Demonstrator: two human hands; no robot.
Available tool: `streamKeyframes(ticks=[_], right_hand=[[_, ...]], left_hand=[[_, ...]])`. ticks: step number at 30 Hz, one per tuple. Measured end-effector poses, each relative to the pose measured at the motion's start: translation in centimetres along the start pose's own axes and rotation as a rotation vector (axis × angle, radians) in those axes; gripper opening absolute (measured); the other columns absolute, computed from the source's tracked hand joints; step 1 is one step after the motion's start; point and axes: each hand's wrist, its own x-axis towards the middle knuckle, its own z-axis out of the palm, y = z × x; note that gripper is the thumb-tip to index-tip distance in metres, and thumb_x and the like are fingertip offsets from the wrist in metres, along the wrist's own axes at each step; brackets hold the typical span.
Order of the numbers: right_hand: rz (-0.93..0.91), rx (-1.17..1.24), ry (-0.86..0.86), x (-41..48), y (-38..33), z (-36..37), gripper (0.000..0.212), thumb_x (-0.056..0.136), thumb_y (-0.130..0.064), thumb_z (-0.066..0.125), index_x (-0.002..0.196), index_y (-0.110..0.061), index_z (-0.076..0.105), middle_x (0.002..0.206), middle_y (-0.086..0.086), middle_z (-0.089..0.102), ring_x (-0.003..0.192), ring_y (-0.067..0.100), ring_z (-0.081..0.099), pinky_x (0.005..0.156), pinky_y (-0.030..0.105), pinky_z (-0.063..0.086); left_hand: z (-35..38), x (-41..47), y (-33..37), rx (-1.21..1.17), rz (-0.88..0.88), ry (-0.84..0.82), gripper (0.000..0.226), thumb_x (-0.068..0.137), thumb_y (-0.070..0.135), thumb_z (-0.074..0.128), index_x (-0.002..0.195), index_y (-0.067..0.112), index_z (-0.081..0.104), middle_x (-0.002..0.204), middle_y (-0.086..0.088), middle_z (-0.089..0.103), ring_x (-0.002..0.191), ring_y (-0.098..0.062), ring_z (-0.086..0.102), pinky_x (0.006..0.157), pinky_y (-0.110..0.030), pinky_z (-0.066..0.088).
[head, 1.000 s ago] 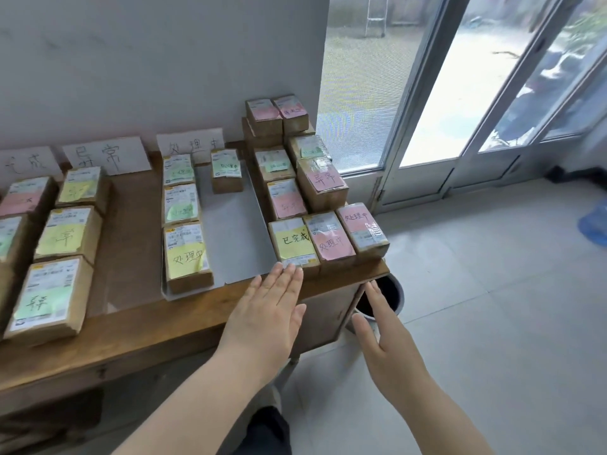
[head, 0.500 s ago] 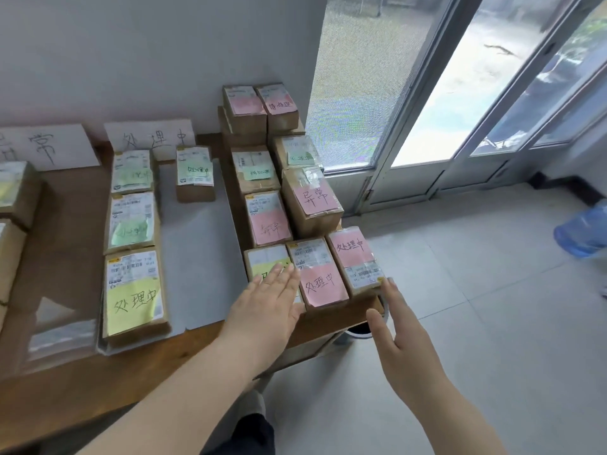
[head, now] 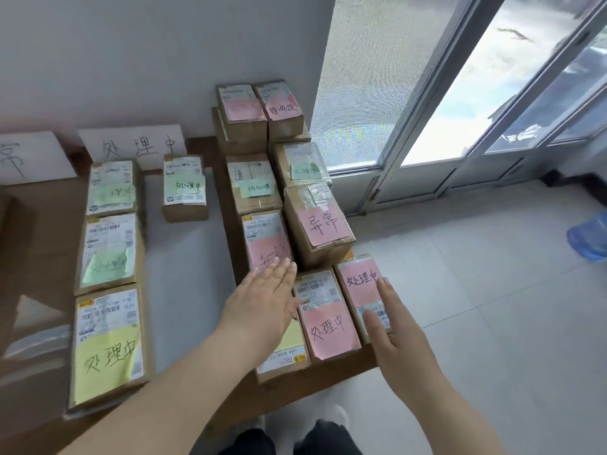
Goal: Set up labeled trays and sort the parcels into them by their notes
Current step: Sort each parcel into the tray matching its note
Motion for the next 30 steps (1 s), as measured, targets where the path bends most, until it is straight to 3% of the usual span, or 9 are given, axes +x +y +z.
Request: streamKeyframes(ticks=[3, 7, 14, 16, 18, 20, 22, 27, 30], right_hand=[[-0.015, -0.025, -0.032, 2.4, 0.6, -0.1, 0.062, 0.096, -0.041, 0.042, 0.151, -0.033, 0.016, 0.156, -0.015, 0.022, 0.143, 0.007, 0.023, 0.113, 0.04, 0.033], [-0.004, -0.072, -0.121, 5.6, 1.9, -0.1, 0.062, 0.096, -0.042, 0.044, 0.151, -0.033, 0.015, 0.157, -0.012, 0.022, 0.143, 0.012, 0.025, 0.111, 0.044, 0.037], [-0.158, -0.134, -0.301, 9.0, 4.3, -1.4, 0.064, 0.096, -0.044, 0.044, 0.151, -0.032, 0.014, 0.156, -0.017, 0.017, 0.143, 0.011, 0.024, 0.113, 0.039, 0.033], [-0.128, -0.149, -0.322, 9.5, 5.4, -2.0, 0.062, 0.095, -0.043, 0.047, 0.148, -0.031, 0.018, 0.148, -0.015, 0.032, 0.133, 0.012, 0.04, 0.103, 0.041, 0.046], [-0.091, -0.162, -0.338, 9.9, 6.9, -2.3, 0.049, 0.094, -0.035, 0.05, 0.137, -0.025, 0.031, 0.134, -0.011, 0.046, 0.117, 0.01, 0.052, 0.093, 0.04, 0.053], [-0.038, -0.132, -0.361, 10.0, 8.0, -2.6, 0.024, 0.094, -0.026, 0.051, 0.115, -0.024, 0.041, 0.109, -0.01, 0.056, 0.095, 0.007, 0.059, 0.08, 0.034, 0.056], [0.022, -0.077, -0.411, 9.9, 8.8, -3.0, 0.017, 0.094, -0.022, 0.051, 0.108, -0.026, 0.042, 0.1, -0.012, 0.058, 0.083, 0.001, 0.058, 0.069, 0.024, 0.053], [0.117, 0.088, -0.51, 10.1, 10.0, -3.7, 0.037, 0.093, -0.028, 0.057, 0.129, -0.025, 0.046, 0.109, -0.011, 0.063, 0.096, 0.007, 0.062, 0.088, 0.034, 0.054], [0.14, 0.132, -0.541, 10.5, 10.5, -4.3, 0.043, 0.091, -0.029, 0.061, 0.132, -0.024, 0.046, 0.109, -0.011, 0.064, 0.096, 0.009, 0.065, 0.086, 0.035, 0.056]], left_hand=[[0.6, 0.2, -0.9, 0.006, -0.058, 0.014, 0.067, 0.091, 0.051, -0.013, 0.149, 0.017, -0.015, 0.159, 0.004, -0.014, 0.146, -0.011, -0.015, 0.112, -0.028, -0.013], [1.1, -0.2, -1.1, -0.048, -0.184, 0.002, 0.057, 0.103, 0.042, 0.009, 0.15, 0.018, -0.013, 0.159, 0.004, -0.015, 0.145, -0.01, -0.016, 0.117, -0.03, -0.009], [2.7, -1.7, 3.3, -0.138, -0.35, -0.044, 0.056, 0.102, 0.043, 0.005, 0.149, 0.019, -0.015, 0.157, 0.005, -0.019, 0.144, -0.009, -0.019, 0.118, -0.029, -0.009], [3.4, -1.8, 5.4, -0.142, -0.333, -0.058, 0.054, 0.099, 0.045, -0.001, 0.141, 0.021, -0.022, 0.157, 0.004, -0.02, 0.138, -0.006, -0.025, 0.114, -0.028, -0.014], [4.1, -1.6, 7.5, -0.146, -0.346, -0.071, 0.051, 0.102, 0.039, 0.007, 0.14, 0.022, -0.023, 0.157, 0.005, -0.021, 0.137, -0.006, -0.026, 0.114, -0.028, -0.015], [4.9, -1.5, 9.3, -0.143, -0.371, -0.074, 0.054, 0.104, 0.035, 0.013, 0.144, 0.021, -0.021, 0.155, 0.006, -0.024, 0.143, -0.01, -0.021, 0.115, -0.03, -0.014], [5.7, -1.4, 10.8, -0.118, -0.388, -0.079, 0.055, 0.104, 0.032, 0.015, 0.141, 0.019, -0.024, 0.154, 0.005, -0.025, 0.145, -0.013, -0.019, 0.113, -0.031, -0.016], [6.9, -1.2, 13.0, -0.154, -0.439, -0.06, 0.059, 0.104, 0.031, 0.022, 0.142, 0.019, -0.022, 0.155, 0.002, -0.027, 0.142, -0.012, -0.024, 0.115, -0.031, -0.014], [7.0, -0.8, 14.0, -0.183, -0.455, -0.096, 0.058, 0.104, 0.03, 0.023, 0.151, 0.019, -0.01, 0.154, 0.003, -0.027, 0.141, -0.013, -0.027, 0.118, -0.033, -0.009]])
